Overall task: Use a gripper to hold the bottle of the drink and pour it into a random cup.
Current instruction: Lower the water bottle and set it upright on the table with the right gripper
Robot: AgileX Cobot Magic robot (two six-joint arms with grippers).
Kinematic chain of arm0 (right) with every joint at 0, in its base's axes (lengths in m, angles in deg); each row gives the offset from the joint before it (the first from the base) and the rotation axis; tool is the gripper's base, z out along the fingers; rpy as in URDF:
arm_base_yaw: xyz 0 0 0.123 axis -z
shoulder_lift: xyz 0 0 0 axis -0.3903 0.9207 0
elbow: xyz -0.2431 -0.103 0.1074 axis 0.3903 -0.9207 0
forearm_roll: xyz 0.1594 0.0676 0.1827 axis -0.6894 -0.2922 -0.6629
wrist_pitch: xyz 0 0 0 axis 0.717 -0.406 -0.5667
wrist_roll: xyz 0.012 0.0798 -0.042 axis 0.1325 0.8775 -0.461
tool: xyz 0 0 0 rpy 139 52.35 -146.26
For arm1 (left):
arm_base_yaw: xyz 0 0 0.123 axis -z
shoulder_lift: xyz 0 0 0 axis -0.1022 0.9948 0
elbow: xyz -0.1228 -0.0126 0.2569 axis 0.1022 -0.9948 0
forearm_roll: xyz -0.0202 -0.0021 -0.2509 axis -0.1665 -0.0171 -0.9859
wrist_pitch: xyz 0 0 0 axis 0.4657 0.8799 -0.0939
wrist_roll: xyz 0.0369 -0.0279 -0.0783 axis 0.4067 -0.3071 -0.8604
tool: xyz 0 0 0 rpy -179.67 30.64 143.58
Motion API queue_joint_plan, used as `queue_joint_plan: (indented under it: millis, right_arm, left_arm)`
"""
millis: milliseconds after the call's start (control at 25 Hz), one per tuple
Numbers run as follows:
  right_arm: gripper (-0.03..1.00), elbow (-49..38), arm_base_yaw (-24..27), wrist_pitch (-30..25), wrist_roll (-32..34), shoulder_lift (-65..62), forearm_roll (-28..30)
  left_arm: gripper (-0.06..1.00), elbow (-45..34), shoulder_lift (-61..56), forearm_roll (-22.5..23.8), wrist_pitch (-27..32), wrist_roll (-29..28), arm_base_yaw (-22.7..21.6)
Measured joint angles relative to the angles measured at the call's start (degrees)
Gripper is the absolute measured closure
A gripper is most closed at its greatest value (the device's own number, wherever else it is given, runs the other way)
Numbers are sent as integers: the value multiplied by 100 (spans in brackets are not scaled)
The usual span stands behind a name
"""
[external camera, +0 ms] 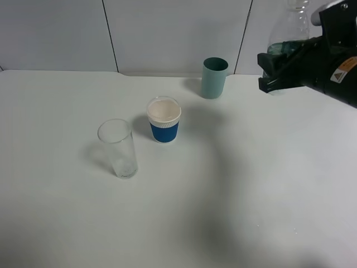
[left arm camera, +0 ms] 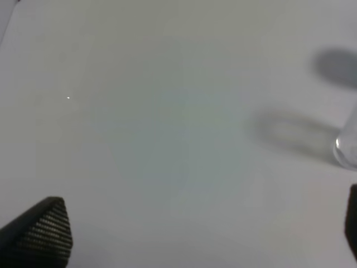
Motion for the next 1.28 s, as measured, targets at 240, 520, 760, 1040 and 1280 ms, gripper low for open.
queue_joint_plan:
  millis: [240, 520, 760, 1040, 1280]
  right_arm:
    - [44, -424, 0, 399, -303, -5, -674]
    - [44, -475, 0, 777, -1144, 157, -1793]
    - [44, -471, 0, 1803, -1238, 1050, -2495]
    - [44, -465, 0, 3125, -378, 2442, -2885]
    - [44, -465, 0, 3220, 393, 3430, -2874]
  left_arm:
    - [-5, 0, 0, 0, 0, 0, 0]
    - [-5, 0, 0, 0, 0, 0, 0]
    - [-5, 0, 0, 0, 0, 0, 0]
    - [-5, 0, 0, 0, 0, 0, 0]
    - [-5, 0, 0, 0, 0, 0, 0]
